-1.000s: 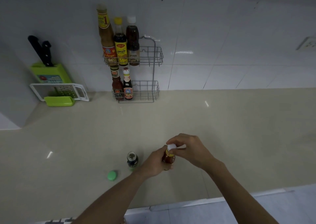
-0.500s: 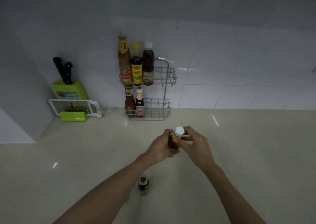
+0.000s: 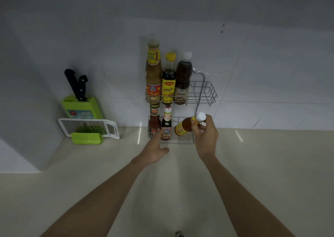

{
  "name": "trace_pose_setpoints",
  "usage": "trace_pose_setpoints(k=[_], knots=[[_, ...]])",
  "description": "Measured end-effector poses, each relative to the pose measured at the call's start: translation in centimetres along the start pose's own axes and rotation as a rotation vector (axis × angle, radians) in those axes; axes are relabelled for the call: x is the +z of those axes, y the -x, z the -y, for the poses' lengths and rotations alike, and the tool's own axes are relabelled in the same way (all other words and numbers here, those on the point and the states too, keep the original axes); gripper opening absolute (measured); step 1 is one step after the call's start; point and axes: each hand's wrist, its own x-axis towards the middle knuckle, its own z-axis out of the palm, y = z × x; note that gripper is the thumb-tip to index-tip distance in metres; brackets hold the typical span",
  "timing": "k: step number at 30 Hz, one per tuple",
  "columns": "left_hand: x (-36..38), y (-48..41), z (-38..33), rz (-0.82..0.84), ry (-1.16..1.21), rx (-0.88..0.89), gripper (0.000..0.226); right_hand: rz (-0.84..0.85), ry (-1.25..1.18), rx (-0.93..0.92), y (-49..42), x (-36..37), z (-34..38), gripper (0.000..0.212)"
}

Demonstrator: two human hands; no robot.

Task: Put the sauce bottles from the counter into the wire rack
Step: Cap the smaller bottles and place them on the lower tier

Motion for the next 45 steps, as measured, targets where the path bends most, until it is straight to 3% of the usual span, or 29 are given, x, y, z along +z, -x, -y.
trace_pose_setpoints(k=[9, 22, 28, 45], knots=[[0.4, -3.9, 2.0, 0.139, -0.213, 0.077, 0.095, 0.062, -0.018, -0.029, -3.3, 3.3, -3.7, 0.024], [1.4, -4.8, 4.4, 0.178, -0.498, 0.122, 0.098, 0.421, 0.306, -0.087, -8.5, 5.2, -5.6, 0.029], [1.4, -5.1, 4.9, 0.207, -0.541, 0.118, 0.098, 0.554, 0.343, -0.058, -9.6, 5.7, -5.6, 0.031], [1.4, -4.6, 4.6, 0.210, -0.606, 0.080, 0.095, 0.472, 0.397, 0.015, -9.1, 7.0, -5.9, 0.038]])
